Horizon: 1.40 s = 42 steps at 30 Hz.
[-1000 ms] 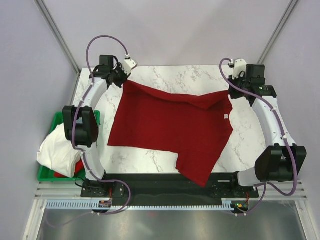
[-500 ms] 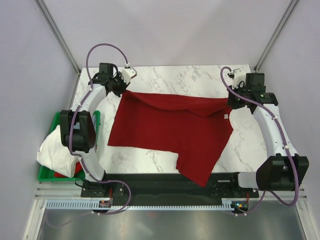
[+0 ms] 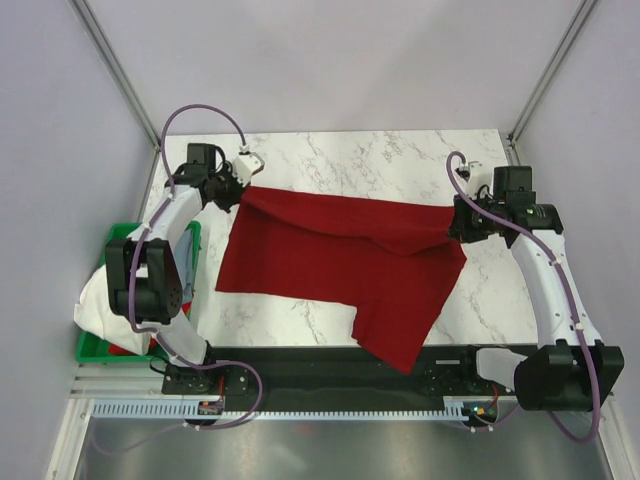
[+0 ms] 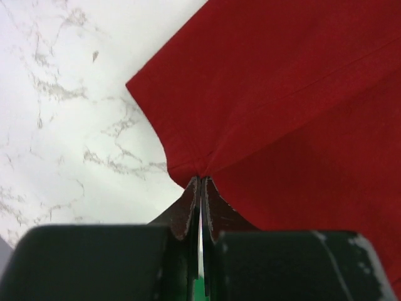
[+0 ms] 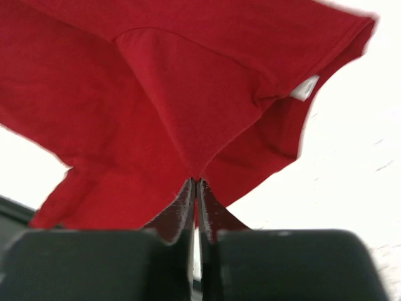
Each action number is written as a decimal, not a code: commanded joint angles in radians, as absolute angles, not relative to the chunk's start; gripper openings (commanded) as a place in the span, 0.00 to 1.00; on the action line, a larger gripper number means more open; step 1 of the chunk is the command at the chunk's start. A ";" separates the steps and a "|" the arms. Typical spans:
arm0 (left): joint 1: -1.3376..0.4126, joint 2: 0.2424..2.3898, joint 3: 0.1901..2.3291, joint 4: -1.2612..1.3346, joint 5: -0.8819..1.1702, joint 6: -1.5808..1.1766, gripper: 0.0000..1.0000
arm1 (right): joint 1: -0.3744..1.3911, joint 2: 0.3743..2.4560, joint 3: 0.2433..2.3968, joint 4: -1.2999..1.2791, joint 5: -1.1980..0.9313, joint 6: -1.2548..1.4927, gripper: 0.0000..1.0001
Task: Fold and stack the t-shirts
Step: Fold the tshirt
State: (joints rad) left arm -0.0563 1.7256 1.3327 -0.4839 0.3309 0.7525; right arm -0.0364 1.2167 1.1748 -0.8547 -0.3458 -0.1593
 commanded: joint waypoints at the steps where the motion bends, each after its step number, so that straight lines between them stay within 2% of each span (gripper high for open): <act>1: -0.025 1.644 1.284 -0.472 0.299 0.796 0.05 | -0.035 1.155 1.158 -0.943 -0.413 -0.135 0.16; 2: -0.020 1.640 1.276 -0.476 0.290 0.804 0.19 | -0.035 1.149 1.158 -0.948 -0.414 -0.141 0.21; 4: -0.017 1.632 1.264 -0.479 0.290 0.799 0.29 | -0.035 1.146 1.182 -0.959 -0.400 -0.166 0.29; 5: -0.015 1.629 1.264 -0.485 0.301 0.799 0.33 | -0.035 1.150 1.196 -0.957 -0.393 -0.170 0.35; 9: -0.014 1.647 1.296 -0.489 0.328 0.784 0.39 | -0.037 1.230 1.279 -0.904 -0.387 -0.189 0.37; 14: -0.026 1.814 1.451 -0.528 0.318 0.717 0.40 | -0.037 1.406 1.333 -0.798 -0.327 -0.221 0.36; 21: -0.028 2.090 1.777 -0.650 0.285 0.611 0.39 | -0.099 1.698 1.482 -0.752 -0.262 -0.273 0.34; 30: -0.028 2.302 2.037 -0.742 0.250 0.566 0.37 | -0.132 1.963 1.652 -0.715 -0.215 -0.290 0.32; 32: -0.023 2.350 2.080 -0.759 0.245 0.539 0.43 | -0.140 2.009 1.680 -0.710 -0.210 -0.290 0.36; 34: -0.015 2.379 2.131 -0.764 0.282 0.486 0.56 | -0.144 2.040 1.724 -0.710 -0.207 -0.288 0.39; 38: -0.017 2.411 2.181 -0.765 0.299 0.439 0.62 | -0.153 2.115 1.779 -0.710 -0.193 -0.293 0.42; 42: -0.015 2.428 2.198 -0.764 0.285 0.443 0.63 | -0.167 2.154 1.793 -0.712 -0.196 -0.296 0.43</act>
State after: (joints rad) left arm -0.0208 2.4104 2.1525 -0.7536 0.2710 0.4900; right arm -0.1528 2.1292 1.7573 -0.7181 -0.2081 -0.2848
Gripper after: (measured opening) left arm 0.630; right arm 0.427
